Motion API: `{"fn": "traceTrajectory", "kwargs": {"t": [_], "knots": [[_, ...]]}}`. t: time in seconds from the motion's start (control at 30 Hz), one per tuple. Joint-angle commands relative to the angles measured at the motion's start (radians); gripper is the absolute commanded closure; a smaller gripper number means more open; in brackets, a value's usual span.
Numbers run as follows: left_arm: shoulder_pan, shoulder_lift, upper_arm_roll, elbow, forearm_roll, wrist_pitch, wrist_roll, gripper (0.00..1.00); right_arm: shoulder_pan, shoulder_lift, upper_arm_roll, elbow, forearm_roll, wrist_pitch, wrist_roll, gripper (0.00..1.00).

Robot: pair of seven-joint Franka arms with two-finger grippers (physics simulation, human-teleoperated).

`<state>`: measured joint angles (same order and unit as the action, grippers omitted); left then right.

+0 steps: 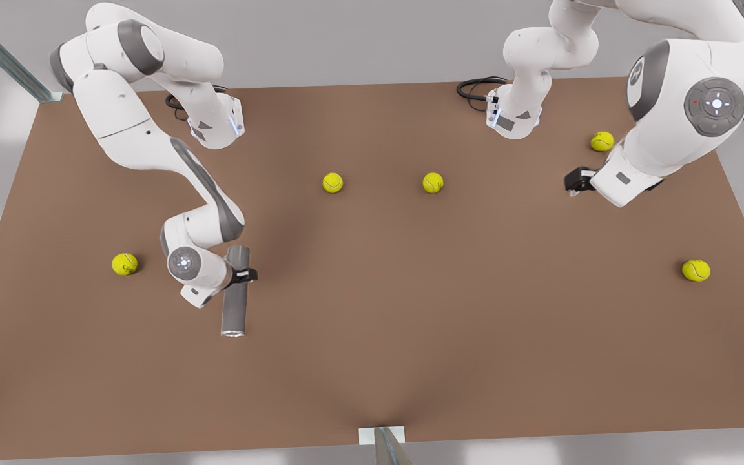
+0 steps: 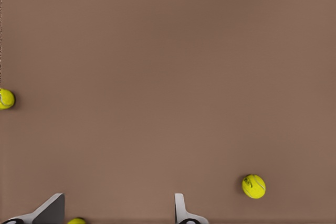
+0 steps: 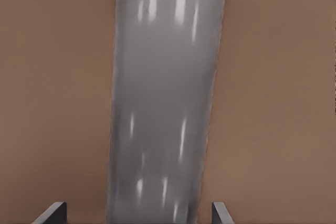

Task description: Put the tennis tube upright

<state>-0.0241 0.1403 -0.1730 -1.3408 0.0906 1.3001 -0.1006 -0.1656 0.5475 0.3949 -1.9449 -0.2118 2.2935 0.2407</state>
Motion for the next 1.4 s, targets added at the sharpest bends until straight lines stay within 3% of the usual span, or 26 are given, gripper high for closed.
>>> {"fn": "traceTrajectory", "kwargs": {"t": [0.0,0.7,0.8,1.37], "knots": [[0.003,-0.002,0.0,0.002,0.0,-0.004,0.015,0.0,-0.002,0.0,-0.001,0.001,0.0,0.032,0.084,0.0],[0.003,-0.007,0.0,0.006,-0.002,-0.035,0.016,0.0,0.012,0.077,-0.028,0.001,-0.029,0.132,0.094,0.01],[-0.01,-0.008,-0.005,0.003,-0.002,-0.038,0.01,0.0,0.012,0.077,-0.028,0.001,-0.029,0.132,0.094,0.08],[0.001,-0.008,-0.002,0.011,-0.003,-0.064,0.019,0.0,0.015,0.075,-0.028,0.0,-0.029,0.129,0.095,0.18]]}}
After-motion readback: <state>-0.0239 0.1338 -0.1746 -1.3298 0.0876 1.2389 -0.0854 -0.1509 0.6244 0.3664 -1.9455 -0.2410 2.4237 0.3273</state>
